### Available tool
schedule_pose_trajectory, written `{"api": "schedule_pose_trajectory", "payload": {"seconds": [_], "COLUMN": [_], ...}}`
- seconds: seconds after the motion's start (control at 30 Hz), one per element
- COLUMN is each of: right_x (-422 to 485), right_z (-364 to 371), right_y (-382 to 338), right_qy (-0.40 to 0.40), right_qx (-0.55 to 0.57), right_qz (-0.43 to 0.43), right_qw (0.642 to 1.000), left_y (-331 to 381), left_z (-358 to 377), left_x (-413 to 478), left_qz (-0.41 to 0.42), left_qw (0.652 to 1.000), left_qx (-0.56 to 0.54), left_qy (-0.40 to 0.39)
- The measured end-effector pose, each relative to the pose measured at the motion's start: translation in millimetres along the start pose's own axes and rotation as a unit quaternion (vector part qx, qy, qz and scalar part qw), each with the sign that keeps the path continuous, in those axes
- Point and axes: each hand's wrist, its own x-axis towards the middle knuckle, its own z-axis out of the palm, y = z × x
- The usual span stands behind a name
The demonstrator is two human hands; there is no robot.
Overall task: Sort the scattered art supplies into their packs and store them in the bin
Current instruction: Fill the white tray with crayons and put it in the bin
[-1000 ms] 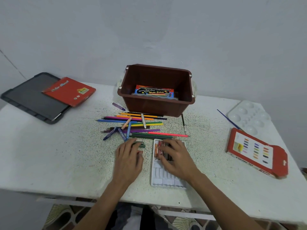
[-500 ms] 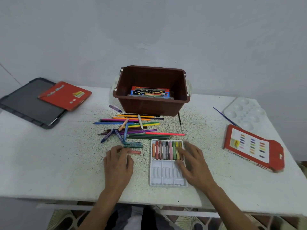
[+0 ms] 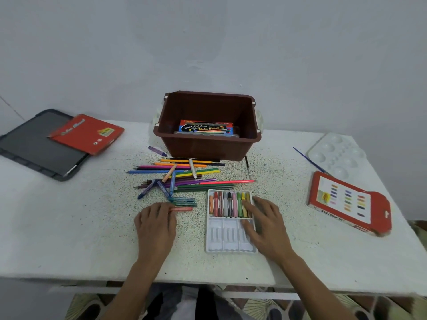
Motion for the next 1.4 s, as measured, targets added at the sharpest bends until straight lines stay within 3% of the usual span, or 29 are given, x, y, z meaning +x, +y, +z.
{"api": "schedule_pose_trajectory", "payload": {"seconds": [0.07,0.17,0.3,0.4,0.47,0.67,0.83,0.93,1.4], "right_x": [4.2,10.1,11.0,10.7,10.3,9.2,8.5,8.8,8.8], "right_z": [1.0,1.4,1.5,2.0,1.6,0.6,0.5,0.8,1.8], "right_y": [-1.7,-4.7,-7.1,-7.0,-7.5,-9.2,-8.9,-8.6,-7.7], "right_qy": [0.005,0.012,0.019,0.021,0.021,0.023,0.024,0.025,0.038], "right_qx": [-0.006,-0.013,-0.012,-0.010,-0.011,-0.010,-0.014,-0.015,-0.019], "right_qz": [0.010,0.031,0.044,0.043,0.045,0.046,0.046,0.046,0.040], "right_qw": [1.000,0.999,0.999,0.999,0.999,0.999,0.999,0.999,0.998], "left_y": [1.9,13.1,31.5,44.9,53.9,56.4,55.9,53.5,45.5], "left_z": [-6.3,-20.7,-37.7,-47.4,-51.4,-39.0,-28.9,-21.4,-3.3], "left_x": [5.8,14.2,26.4,35.2,37.7,37.6,34.1,27.7,11.2], "left_qz": [-0.004,-0.072,-0.156,-0.171,-0.161,-0.098,-0.050,0.004,0.052], "left_qw": [0.999,0.982,0.921,0.865,0.845,0.872,0.893,0.913,0.935], "left_qx": [-0.034,-0.175,-0.356,-0.469,-0.501,-0.410,-0.331,-0.273,-0.253], "left_qy": [-0.007,-0.019,-0.016,-0.050,-0.091,-0.249,-0.300,-0.302,-0.241]}}
